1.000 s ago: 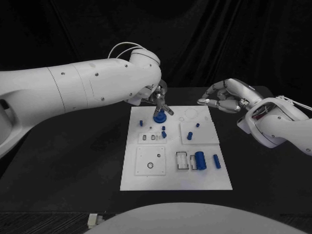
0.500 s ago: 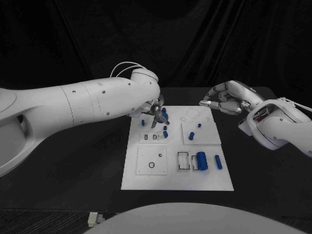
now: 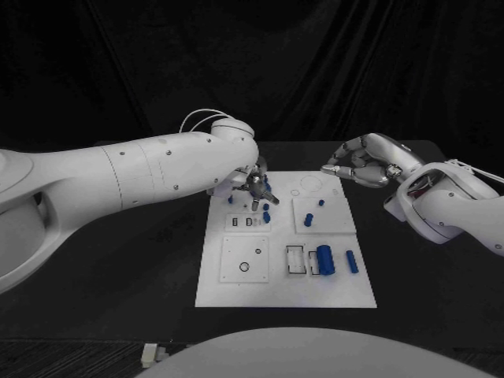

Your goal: Assemble the parts on the task board

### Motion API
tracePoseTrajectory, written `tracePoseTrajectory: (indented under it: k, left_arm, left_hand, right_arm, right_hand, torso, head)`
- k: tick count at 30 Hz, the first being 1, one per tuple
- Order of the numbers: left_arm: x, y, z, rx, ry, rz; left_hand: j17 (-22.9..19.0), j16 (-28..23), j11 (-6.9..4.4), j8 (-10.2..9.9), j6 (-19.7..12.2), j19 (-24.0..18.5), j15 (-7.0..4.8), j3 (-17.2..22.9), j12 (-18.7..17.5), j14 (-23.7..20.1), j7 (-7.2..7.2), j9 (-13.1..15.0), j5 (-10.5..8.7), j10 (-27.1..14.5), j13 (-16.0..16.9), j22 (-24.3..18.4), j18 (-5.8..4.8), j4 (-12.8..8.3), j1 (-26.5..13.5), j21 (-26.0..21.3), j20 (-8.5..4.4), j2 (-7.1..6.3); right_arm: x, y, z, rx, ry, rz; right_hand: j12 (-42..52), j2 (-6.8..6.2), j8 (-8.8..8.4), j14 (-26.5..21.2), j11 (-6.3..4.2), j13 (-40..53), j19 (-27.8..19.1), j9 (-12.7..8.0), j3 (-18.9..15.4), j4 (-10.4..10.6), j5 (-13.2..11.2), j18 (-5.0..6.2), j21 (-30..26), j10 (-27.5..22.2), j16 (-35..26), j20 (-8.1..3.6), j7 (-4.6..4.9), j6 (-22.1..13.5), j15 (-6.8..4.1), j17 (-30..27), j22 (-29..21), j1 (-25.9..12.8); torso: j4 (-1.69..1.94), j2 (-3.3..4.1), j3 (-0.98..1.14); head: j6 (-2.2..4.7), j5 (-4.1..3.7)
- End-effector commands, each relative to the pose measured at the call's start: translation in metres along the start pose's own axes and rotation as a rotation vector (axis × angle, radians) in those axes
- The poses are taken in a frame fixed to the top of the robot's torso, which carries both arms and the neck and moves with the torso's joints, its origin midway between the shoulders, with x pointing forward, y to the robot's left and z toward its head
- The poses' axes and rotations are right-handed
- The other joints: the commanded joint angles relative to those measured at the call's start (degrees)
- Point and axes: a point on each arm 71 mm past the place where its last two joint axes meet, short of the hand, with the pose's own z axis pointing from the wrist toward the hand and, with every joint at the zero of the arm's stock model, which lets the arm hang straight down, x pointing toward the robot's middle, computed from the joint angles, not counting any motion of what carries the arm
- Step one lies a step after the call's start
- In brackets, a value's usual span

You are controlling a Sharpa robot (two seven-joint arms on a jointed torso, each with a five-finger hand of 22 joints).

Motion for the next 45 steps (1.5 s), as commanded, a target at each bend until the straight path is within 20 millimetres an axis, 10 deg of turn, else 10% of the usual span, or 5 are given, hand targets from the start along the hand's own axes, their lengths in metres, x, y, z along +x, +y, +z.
tracePoseTrajectory:
  k: [1,45]
  left_arm:
    - [0.001,-0.005,0.002,0.029,0.001,-0.037]
    - [0.019,-0.007,0.017,0.001,0.07,-0.028]
  left_hand:
    - [15.07,0.15,-0.45,-0.25,0.32,0.2,-0.43,0.4,0.14,6.16,0.05,0.06,-0.16,5.95,14.9,6.87,-0.58,0.11,0.47,-0.26,-0.4,-0.17]
    - [15.07,0.15,-0.56,-1.87,0.18,-0.42,-0.63,2.25,0.14,6.16,0.02,0.85,-0.02,5.95,14.9,6.16,-0.39,-0.38,2.41,-0.88,-0.66,-0.76]
  right_arm:
    - [0.002,-0.002,-0.001,0.024,0.012,0.001]
    - [0.011,-0.006,0.0,0.041,0.049,0.002]
  right_hand:
    - [0.2,0.03,0.22,6.01,0.35,15.08,5.08,0.05,-0.1,-0.15,0.26,-0.44,-0.31,5.87,0.17,0.49,0.04,-0.41,0.48,15.05,14.48,0.68]
    - [0.2,-0.19,0.18,6.01,0.4,15.08,4.64,0.05,-0.34,-0.11,0.17,-0.24,-0.97,5.87,0.17,0.53,0.1,-0.53,0.52,15.05,14.21,1.29]
  torso:
    - [0.0,0.0,0.02]
    - [-0.03,0.0,0.03]
  head:
    - [-0.01,-0.07]
    - [-0.01,-0.14]
